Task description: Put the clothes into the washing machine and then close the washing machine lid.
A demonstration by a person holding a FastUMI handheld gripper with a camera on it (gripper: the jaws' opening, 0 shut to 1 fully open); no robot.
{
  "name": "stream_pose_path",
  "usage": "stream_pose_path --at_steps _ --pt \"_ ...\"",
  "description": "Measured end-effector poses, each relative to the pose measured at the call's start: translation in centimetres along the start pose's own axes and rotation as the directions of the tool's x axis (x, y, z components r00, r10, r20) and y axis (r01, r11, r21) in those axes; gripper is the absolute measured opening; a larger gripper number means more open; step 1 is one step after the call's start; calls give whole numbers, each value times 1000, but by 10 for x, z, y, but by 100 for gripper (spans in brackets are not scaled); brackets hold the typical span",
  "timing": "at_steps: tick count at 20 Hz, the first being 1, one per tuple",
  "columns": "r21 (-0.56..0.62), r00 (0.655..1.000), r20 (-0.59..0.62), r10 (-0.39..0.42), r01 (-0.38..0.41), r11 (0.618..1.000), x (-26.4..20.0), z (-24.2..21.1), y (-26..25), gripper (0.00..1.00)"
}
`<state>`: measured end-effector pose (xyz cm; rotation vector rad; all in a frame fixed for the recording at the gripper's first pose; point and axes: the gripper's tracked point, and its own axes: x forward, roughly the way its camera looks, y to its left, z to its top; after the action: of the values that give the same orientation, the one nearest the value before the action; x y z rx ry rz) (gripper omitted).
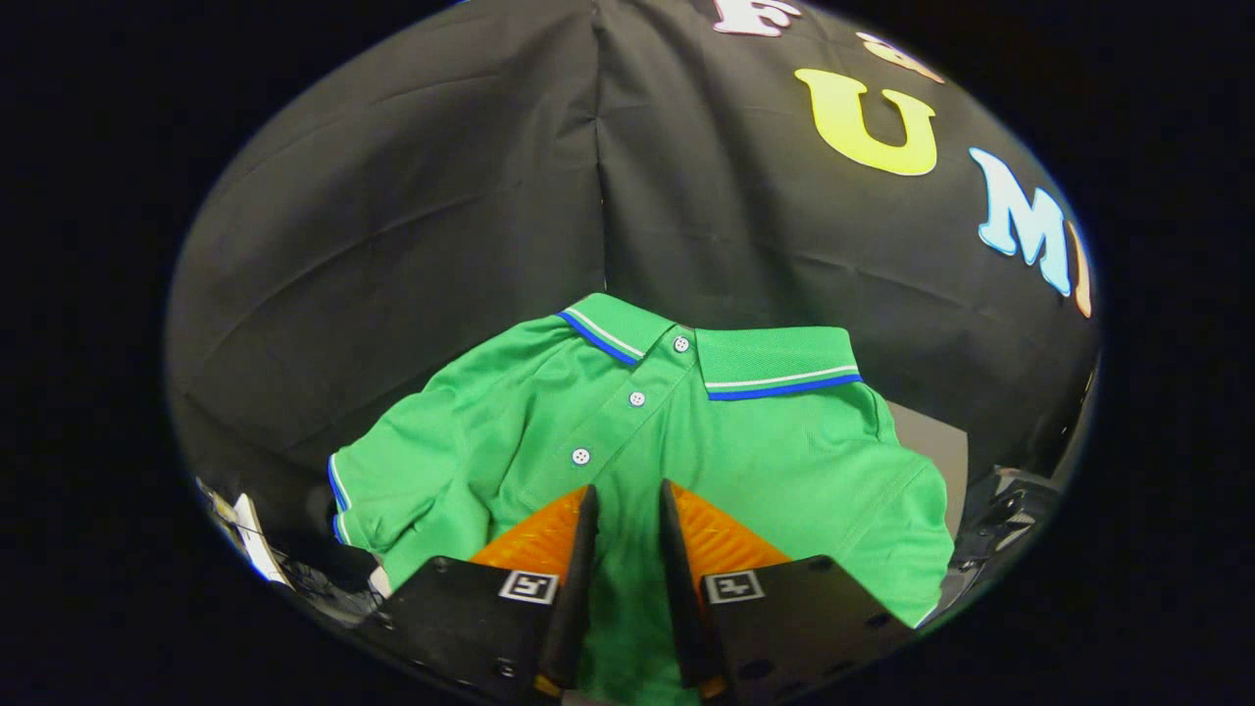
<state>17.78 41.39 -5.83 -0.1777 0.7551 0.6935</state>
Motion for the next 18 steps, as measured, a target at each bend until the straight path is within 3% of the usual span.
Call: stream_pose_path --at_steps 1,3,4,6,15,18 --pt "-1 1000 -1 3 -3 1000 1 1 -2 35" --pt "-26 1000 1 23 -23 999 3 5 -1 34" --pt "34 1000 8 15 -15 999 4 2 -2 23" --pt "23 999 27 26 -27 999 3 3 -3 2" --pt "50 963 261 61 -77 996 -49 40 -3 1" --pt "72 931 360 64 -96 993 -71 58 -9 1"
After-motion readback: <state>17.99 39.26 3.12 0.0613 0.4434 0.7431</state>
